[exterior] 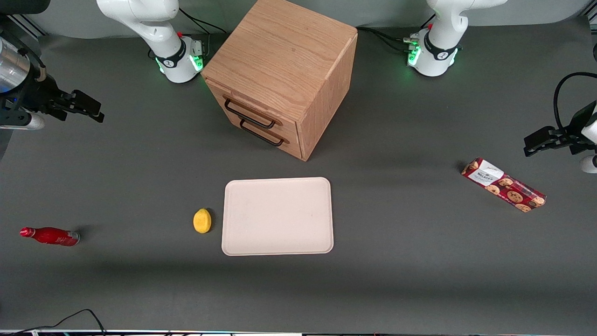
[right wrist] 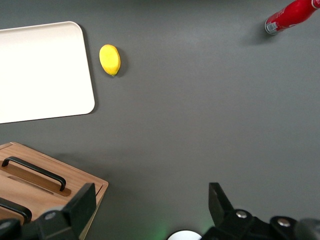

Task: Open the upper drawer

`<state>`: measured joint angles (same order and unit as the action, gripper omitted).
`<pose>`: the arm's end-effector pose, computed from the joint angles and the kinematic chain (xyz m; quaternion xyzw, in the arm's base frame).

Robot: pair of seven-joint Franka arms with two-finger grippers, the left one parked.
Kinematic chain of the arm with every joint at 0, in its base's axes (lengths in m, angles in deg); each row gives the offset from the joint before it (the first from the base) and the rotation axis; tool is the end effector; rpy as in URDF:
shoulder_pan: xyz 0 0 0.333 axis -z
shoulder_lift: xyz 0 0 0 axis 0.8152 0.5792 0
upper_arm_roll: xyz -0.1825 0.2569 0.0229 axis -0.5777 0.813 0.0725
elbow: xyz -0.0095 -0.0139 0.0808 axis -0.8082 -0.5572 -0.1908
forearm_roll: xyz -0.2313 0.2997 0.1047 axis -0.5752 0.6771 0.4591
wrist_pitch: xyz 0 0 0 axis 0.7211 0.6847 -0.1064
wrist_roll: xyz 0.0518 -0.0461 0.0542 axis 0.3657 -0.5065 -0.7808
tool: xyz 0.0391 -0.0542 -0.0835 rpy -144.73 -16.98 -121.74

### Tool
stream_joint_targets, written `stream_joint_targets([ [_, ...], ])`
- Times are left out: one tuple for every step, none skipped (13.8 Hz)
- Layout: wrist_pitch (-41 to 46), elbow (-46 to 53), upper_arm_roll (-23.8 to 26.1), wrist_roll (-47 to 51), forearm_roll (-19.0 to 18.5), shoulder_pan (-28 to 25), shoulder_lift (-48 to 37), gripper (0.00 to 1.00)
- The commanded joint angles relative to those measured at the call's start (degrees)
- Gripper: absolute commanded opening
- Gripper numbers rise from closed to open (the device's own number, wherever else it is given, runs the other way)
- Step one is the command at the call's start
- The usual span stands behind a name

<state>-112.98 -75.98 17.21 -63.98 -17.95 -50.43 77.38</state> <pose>0.5039 0.0242 0.6214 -0.9984 0.0527 0.0219 0.0018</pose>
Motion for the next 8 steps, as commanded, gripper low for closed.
stream_joint_targets([
  [1.10, 1.89, 0.32, 0.38, -0.10, 0.04, 0.90, 1.00],
  [1.71, 1.81, 0.50, 0.38, -0.10, 0.04, 0.90, 1.00],
  [2.32, 1.81, 0.50, 0.47, -0.10, 0.04, 0.90, 1.00],
  [2.59, 1.81, 0.50, 0.39, -0.10, 0.04, 0.90, 1.00],
  [3.46, 1.90, 0.59, 0.38, -0.10, -0.05, 0.90, 1.00],
  [3.56, 1.98, 0.85, 0.30, -0.10, -0.31, 0.81, 1.00],
  [3.64, 2.07, 1.11, -0.23, 0.17, -0.83, 0.81, 1.00],
  [4.25, 2.16, 2.51, -2.14, 1.04, -1.54, 0.64, 1.00],
])
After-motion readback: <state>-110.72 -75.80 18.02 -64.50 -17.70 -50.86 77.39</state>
